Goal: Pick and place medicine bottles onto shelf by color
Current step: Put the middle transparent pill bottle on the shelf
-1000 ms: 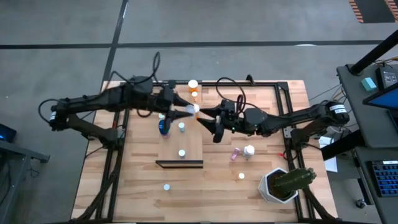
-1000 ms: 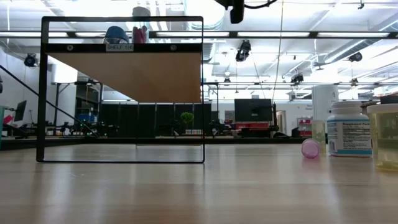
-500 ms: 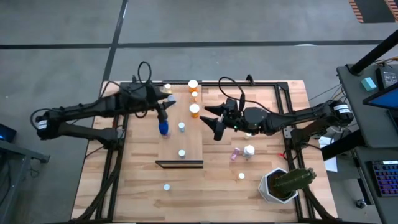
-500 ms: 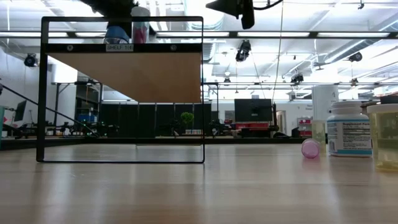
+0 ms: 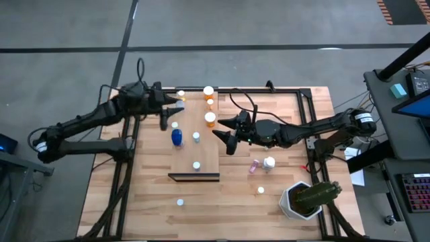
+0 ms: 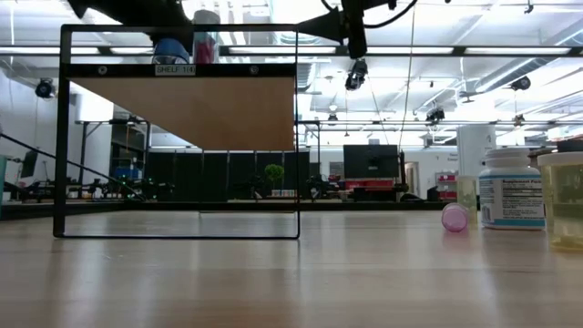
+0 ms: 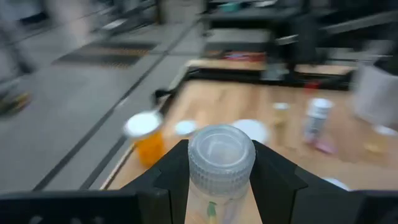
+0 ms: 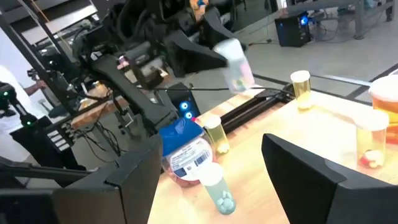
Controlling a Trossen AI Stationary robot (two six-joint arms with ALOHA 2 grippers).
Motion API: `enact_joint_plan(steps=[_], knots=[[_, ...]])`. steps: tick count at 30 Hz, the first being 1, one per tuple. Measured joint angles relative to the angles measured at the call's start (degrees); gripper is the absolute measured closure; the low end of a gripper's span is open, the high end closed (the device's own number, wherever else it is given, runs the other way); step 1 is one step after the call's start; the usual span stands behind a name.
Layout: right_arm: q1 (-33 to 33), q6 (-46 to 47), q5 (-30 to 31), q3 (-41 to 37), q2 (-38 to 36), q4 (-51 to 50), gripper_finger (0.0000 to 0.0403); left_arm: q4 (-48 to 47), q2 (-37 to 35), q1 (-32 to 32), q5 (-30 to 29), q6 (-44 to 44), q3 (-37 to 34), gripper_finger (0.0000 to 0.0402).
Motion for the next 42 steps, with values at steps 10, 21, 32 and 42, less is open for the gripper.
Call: enact_joint_plan(steps=[10,21,32,42], knots=[[0.00,2.01,0.02,0.00,1.47,0.13,0.0138,7.12,9.49,20.07,34.27,10.56,-2.82,0.0285],[-1.27,3.68,0.52,0.00,1.85,0.04,0.0138,10.13,18.77,22.46,40.91,15.41,-3.28,0.0285],[-1.75,4.02,1.53,0.00,1.85,-1.01,0.0138,10.03,21.10,23.16,39.64,17.47,-4.16,0.0258],[-2.27,4.01,1.60,0.00,1.83,-2.71,0.0138,11.42,20.64,23.14,35.99,18.11,-5.81,0.0252]])
